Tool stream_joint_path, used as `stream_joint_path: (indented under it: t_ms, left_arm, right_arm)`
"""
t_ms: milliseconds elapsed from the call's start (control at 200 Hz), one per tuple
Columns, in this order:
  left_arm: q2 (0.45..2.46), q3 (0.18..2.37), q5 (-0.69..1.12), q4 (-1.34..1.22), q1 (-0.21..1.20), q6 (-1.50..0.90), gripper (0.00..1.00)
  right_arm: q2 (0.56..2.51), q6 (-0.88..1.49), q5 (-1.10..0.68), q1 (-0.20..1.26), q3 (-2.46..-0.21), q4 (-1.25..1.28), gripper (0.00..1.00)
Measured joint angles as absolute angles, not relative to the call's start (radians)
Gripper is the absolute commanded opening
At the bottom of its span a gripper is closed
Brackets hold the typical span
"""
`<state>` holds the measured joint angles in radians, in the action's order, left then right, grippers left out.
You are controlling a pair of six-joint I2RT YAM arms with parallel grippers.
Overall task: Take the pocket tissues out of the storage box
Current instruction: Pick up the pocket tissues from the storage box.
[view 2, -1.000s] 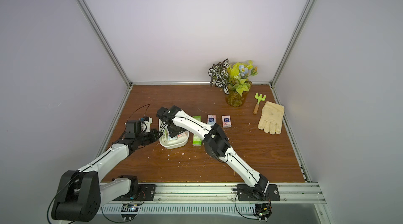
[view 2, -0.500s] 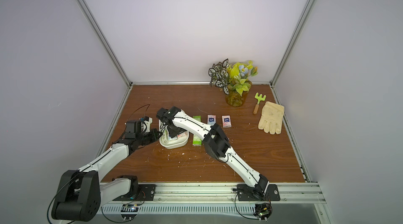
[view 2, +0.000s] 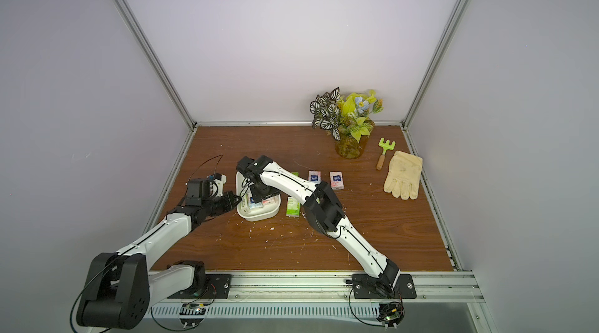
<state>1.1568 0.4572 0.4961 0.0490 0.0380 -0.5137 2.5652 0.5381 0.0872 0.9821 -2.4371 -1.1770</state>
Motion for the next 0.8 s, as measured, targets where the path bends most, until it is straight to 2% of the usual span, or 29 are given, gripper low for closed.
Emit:
stream_joint_path:
  t_ms: [275, 470, 801]
  left_arm:
    - [1.157, 0.458, 0.495, 0.048, 0.038, -0.514, 0.06]
    - [1.157, 0.458, 0.492, 0.048, 0.038, -0.513, 0.06]
    - [1.157, 0.458, 0.486, 0.058, 0.038, -0.502, 0.22]
  right_arm:
    - [2.568, 0.535, 0.144, 0.98, -2.446, -1.202, 0.47]
    - [2.582, 0.532, 0.183, 0.982, -2.497, -1.236, 0.45]
    - [2.578, 0.532, 0.186, 0.979, -2.504, -1.244, 0.45]
